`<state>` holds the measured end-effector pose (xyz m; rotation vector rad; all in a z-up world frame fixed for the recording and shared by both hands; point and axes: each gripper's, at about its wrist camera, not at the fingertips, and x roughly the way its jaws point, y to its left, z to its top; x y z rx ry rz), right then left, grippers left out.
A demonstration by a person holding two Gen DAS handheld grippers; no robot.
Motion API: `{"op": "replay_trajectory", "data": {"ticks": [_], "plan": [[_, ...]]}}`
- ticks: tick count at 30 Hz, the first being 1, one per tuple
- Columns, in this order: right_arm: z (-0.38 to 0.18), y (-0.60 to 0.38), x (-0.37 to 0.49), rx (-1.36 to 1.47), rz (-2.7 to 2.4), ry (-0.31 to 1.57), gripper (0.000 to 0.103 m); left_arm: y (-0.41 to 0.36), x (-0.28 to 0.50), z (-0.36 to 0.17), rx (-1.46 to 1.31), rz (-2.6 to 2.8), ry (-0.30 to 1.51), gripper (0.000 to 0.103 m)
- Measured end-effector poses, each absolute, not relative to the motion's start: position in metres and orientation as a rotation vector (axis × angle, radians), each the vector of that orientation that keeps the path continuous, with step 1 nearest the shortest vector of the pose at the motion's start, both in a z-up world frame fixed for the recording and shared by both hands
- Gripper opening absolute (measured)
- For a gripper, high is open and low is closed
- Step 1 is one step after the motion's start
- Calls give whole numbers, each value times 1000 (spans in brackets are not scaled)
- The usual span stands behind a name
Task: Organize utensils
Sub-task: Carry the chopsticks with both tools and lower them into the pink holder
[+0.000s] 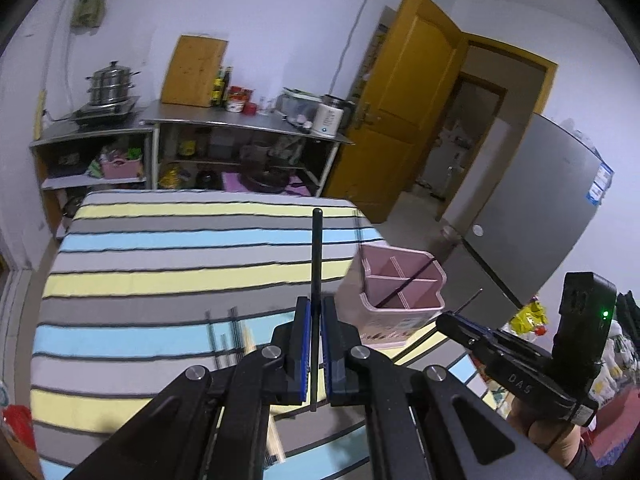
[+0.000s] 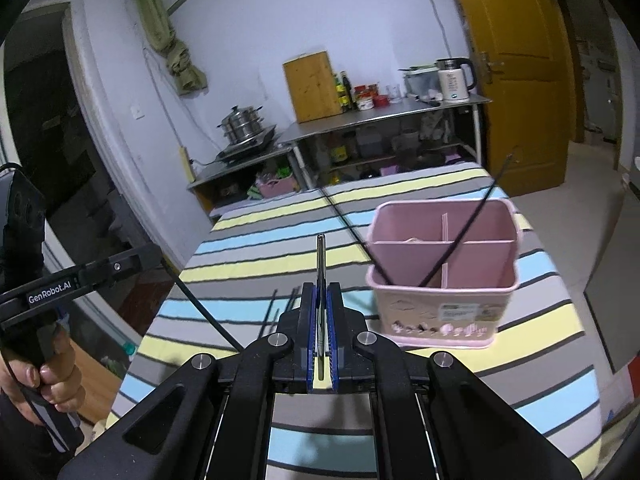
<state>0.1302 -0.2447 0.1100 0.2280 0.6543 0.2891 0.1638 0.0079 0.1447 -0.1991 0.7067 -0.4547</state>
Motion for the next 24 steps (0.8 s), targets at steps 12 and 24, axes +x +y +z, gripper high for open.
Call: {"op": "replay_trajectory", "data": {"ticks": [12, 24], "plan": [[151, -296, 137, 267, 186, 548, 5, -52, 200, 192, -202, -554, 628, 5], [159, -313, 163, 290, 146, 500, 5, -88, 246, 198, -203, -562, 608, 5]]}}
